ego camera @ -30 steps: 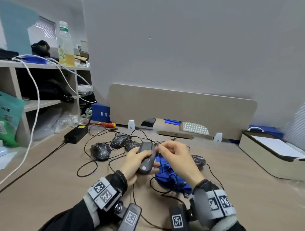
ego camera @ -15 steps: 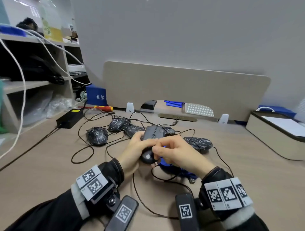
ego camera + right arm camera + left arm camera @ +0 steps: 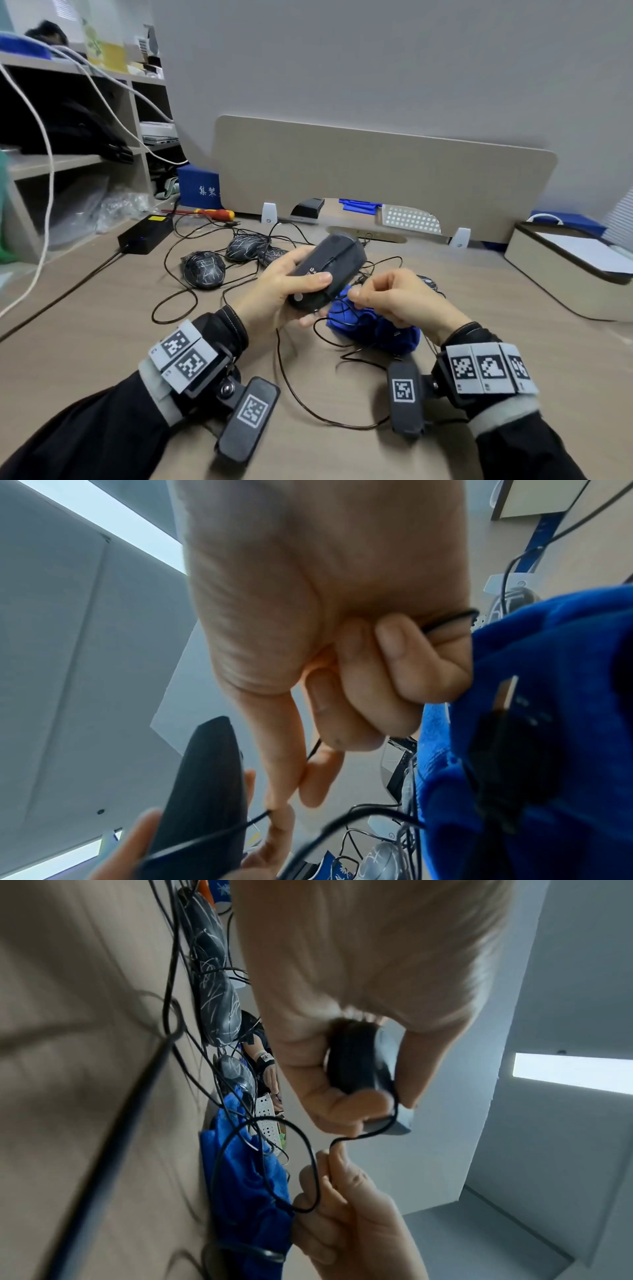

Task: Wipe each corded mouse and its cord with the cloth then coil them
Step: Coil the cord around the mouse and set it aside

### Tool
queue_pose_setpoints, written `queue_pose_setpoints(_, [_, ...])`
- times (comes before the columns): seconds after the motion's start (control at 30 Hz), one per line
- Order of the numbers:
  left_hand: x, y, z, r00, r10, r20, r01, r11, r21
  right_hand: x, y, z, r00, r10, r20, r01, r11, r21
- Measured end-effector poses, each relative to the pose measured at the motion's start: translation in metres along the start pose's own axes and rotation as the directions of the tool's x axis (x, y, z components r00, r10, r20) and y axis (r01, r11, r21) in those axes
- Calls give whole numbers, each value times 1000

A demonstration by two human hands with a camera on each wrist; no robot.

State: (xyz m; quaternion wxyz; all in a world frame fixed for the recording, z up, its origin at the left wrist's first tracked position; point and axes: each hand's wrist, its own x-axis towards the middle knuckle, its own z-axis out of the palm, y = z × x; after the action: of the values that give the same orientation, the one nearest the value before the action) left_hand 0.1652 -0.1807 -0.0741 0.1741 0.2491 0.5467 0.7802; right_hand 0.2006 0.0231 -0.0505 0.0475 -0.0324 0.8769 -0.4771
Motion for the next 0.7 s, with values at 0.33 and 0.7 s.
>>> queue_pose_setpoints(0.33, [-6, 3, 2, 992, -16, 126, -17, 965, 260, 0, 0, -3, 997, 58, -55, -60, 997, -40])
queue_pose_setpoints(0.7, [-9, 2, 12, 983, 168, 81, -186, 895, 406, 1, -1, -4, 994, 103, -20, -92, 946, 311])
